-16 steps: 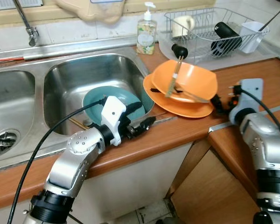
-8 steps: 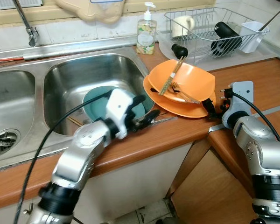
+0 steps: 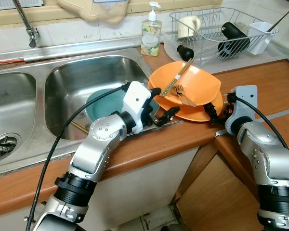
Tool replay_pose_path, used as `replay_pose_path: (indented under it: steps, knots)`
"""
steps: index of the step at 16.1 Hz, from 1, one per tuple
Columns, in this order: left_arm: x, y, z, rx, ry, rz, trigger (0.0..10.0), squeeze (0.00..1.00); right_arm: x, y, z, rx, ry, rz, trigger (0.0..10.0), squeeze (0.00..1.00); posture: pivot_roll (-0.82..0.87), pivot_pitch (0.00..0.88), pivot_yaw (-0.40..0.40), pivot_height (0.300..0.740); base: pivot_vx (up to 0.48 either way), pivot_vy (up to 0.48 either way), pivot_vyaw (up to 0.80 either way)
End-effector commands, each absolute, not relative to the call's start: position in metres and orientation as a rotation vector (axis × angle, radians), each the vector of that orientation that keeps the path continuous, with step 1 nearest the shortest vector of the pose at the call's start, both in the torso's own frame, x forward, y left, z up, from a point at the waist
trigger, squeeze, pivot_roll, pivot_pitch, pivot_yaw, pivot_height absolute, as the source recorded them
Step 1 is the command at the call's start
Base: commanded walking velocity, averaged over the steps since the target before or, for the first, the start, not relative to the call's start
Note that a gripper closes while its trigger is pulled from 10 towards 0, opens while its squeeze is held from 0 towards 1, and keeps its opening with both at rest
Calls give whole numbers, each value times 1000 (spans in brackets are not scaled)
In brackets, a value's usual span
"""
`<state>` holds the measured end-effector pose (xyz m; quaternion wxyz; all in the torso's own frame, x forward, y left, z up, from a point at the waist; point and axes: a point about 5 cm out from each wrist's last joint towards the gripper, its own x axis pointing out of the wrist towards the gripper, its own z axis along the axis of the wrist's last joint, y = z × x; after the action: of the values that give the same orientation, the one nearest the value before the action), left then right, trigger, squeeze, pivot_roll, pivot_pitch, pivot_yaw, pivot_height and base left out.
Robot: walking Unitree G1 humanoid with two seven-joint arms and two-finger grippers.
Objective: Kitchen organization
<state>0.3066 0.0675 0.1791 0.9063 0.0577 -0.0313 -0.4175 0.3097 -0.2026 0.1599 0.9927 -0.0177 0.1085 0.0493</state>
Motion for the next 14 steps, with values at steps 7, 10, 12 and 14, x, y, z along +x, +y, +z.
replay_pose_path:
  steps: [7, 10, 12, 14]
  knots:
    - [323, 75, 185, 115, -79, -739, 10000, 0, 300, -202, 155, -82, 239, 130, 10000, 0, -147, 0, 8, 740, 0, 0, 0]
    - [320, 70, 185, 90, -76, -778, 2235, 0, 294, -208, 152, -88, 244, 127, 10000, 0, -152, 0, 14, 740, 0, 0, 0]
    - [321, 70, 183, 93, -67, -771, 863, 0, 289, -208, 153, -81, 239, 184, 10000, 0, -153, 0, 18, 740, 0, 0, 0]
    - [323, 71, 181, 107, -56, -760, 0, 0, 284, -207, 153, -110, 242, 247, 10000, 0, -153, 0, 18, 740, 0, 0, 0]
